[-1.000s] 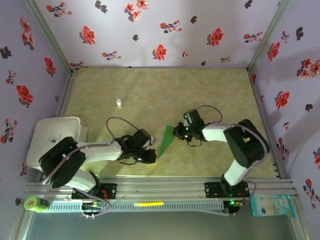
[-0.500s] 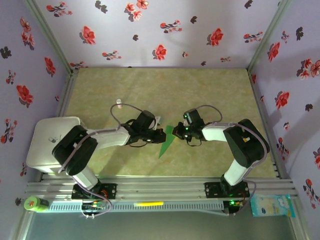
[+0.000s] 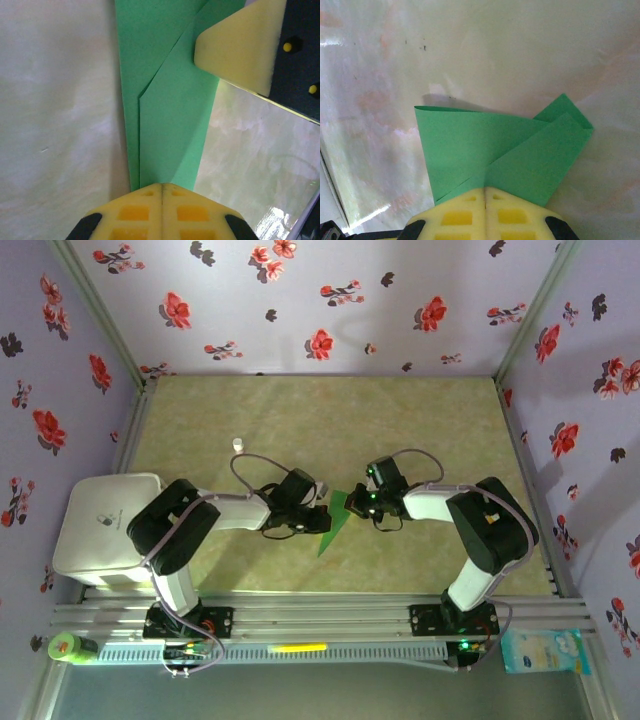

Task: Fold a paper plane with a square sheet of paper (pick it up from the middle)
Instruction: Fold the wing for the fifth time at the center of the table.

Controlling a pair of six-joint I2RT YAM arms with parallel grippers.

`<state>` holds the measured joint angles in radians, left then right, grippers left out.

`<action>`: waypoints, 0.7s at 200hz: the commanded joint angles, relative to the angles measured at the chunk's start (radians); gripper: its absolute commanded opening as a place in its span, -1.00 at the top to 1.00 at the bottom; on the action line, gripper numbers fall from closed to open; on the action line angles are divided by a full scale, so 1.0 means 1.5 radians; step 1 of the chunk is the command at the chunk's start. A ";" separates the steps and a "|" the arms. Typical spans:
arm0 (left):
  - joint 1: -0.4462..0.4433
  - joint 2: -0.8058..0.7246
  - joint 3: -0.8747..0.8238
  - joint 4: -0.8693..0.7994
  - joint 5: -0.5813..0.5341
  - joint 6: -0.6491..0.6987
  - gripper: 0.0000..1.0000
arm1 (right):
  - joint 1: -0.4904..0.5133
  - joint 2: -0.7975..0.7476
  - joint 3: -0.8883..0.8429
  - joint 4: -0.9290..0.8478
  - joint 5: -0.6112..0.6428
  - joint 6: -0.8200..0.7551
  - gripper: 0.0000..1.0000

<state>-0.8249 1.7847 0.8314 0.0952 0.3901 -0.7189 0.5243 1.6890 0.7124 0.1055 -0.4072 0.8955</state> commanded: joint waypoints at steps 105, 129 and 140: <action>-0.027 0.049 -0.023 -0.066 -0.055 0.017 1.00 | -0.040 -0.059 0.058 -0.079 -0.037 -0.057 0.86; -0.027 0.046 -0.022 -0.069 -0.059 0.013 1.00 | -0.029 -0.022 0.041 -0.037 -0.046 -0.031 0.89; -0.027 0.045 -0.022 -0.070 -0.061 0.012 1.00 | -0.029 -0.010 0.030 -0.026 -0.033 -0.026 0.90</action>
<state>-0.8474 1.7935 0.8314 0.1215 0.3622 -0.7193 0.4725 1.6268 0.7895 0.0116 -0.4442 0.8272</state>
